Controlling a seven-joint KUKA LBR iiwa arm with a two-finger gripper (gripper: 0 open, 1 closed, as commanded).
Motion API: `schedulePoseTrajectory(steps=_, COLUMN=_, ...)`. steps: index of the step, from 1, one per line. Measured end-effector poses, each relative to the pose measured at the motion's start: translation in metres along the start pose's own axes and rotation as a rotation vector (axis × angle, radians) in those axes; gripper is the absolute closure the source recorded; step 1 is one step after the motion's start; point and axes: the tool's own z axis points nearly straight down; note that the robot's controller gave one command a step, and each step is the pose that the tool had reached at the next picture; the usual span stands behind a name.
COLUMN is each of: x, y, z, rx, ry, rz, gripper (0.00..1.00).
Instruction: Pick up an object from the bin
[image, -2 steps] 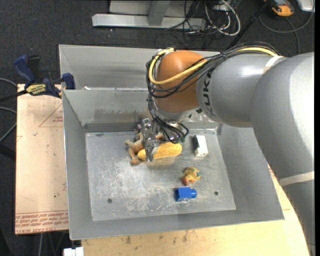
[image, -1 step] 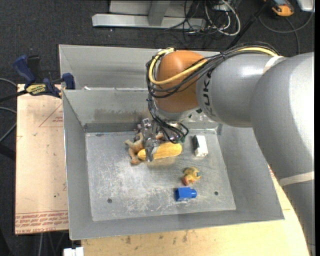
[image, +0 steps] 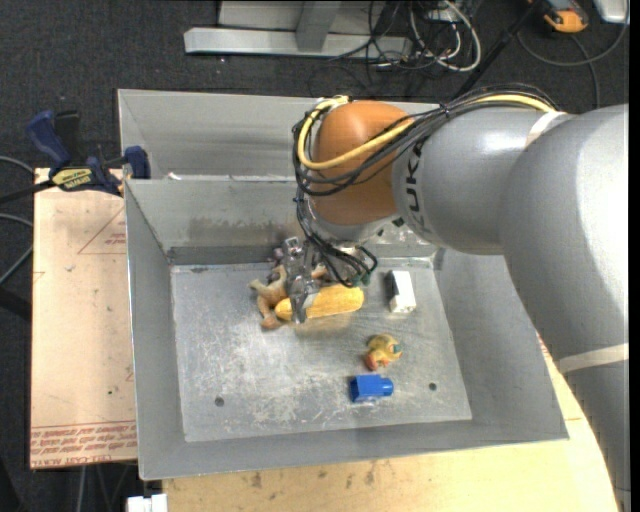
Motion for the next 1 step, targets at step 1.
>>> schedulePoseTrajectory(steps=1, x=0.0001, y=0.0000, z=-0.0001, rx=0.000, ry=0.000, rz=0.000, gripper=1.00)
